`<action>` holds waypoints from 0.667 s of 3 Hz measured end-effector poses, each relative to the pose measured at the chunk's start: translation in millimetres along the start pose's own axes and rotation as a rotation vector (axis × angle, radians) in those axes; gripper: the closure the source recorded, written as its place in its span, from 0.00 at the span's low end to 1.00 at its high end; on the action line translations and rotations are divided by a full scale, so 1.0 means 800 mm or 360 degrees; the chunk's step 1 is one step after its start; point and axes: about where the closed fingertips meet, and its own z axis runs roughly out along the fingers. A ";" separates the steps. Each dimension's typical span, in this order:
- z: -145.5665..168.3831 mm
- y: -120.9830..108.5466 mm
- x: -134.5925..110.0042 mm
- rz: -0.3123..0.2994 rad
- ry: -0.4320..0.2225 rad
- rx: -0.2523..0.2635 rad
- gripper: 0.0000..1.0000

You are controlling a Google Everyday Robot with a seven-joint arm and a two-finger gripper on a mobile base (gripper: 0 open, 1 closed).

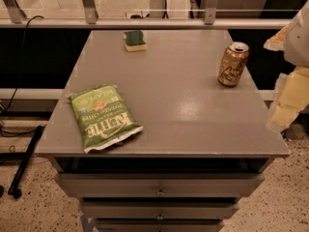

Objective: Move orange can near sponge

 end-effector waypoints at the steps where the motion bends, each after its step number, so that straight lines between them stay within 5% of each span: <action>1: 0.000 0.000 0.000 0.0000 0.0000 0.0000 0.00; 2: 0.013 -0.026 0.011 0.0069 -0.0099 0.0035 0.00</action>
Offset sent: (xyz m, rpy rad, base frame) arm 0.0565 -0.0366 -0.0216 0.1817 -0.0704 -0.0841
